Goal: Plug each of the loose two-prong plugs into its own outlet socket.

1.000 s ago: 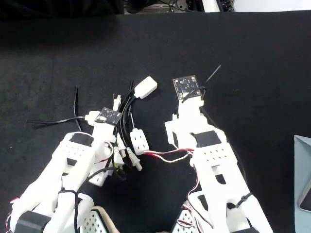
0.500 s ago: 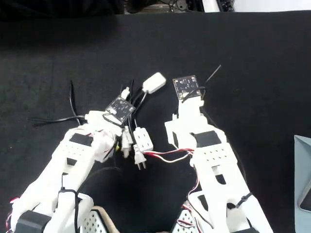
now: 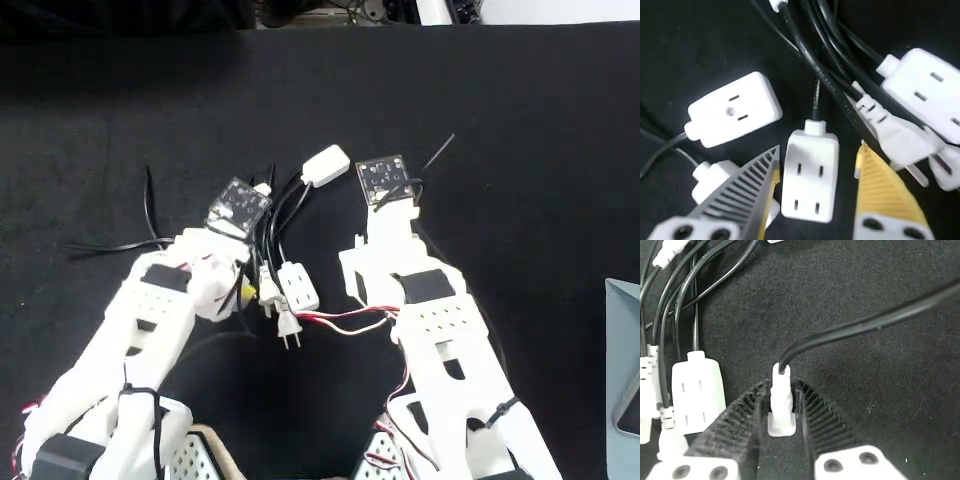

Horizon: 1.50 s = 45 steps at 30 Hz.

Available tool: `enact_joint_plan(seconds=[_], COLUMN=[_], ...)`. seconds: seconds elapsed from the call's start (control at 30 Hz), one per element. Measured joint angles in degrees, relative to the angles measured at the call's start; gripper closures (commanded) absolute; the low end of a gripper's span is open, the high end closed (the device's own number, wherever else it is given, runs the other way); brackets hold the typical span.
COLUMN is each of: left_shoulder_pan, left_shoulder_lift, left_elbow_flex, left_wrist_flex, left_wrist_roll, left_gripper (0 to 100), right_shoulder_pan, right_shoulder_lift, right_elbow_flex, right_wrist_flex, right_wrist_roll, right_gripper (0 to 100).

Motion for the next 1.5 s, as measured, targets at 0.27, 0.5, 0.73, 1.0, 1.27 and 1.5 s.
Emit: enact_joint_plan(seconds=[0.27, 0.5, 0.73, 1.0, 1.27, 1.5], left_shoulder_pan=[-3.2, -17.1, -28.8, -37.1, -37.4, -29.1], left_shoulder_lift=[0.0, -8.2, -28.7, -41.1, -41.9, -42.1], left_elbow_flex=[-12.7, -14.9, -4.5, 7.8, 9.0, 9.0], left_wrist_flex=[19.1, 23.5, 23.5, 23.6, 23.6, 19.0], left_wrist_roll=[1.0, 7.4, 10.6, 12.7, 12.7, 13.0], left_gripper=[76, 76, 75, 75, 75, 75], right_shoulder_pan=[-0.5, -9.9, -18.9, -30.9, -35.8, -36.0], right_shoulder_lift=[0.0, 0.0, 0.0, 0.0, -0.3, -0.3], right_elbow_flex=[0.0, 0.0, 0.0, 0.3, 10.7, 13.6], right_wrist_flex=[0.0, -3.0, -11.1, -17.8, -37.8, -44.6], right_wrist_roll=[0.0, 0.0, 0.0, 0.0, 0.0, 2.2], right_gripper=[98.6, 98.7, 98.7, 98.7, 98.7, 98.7])
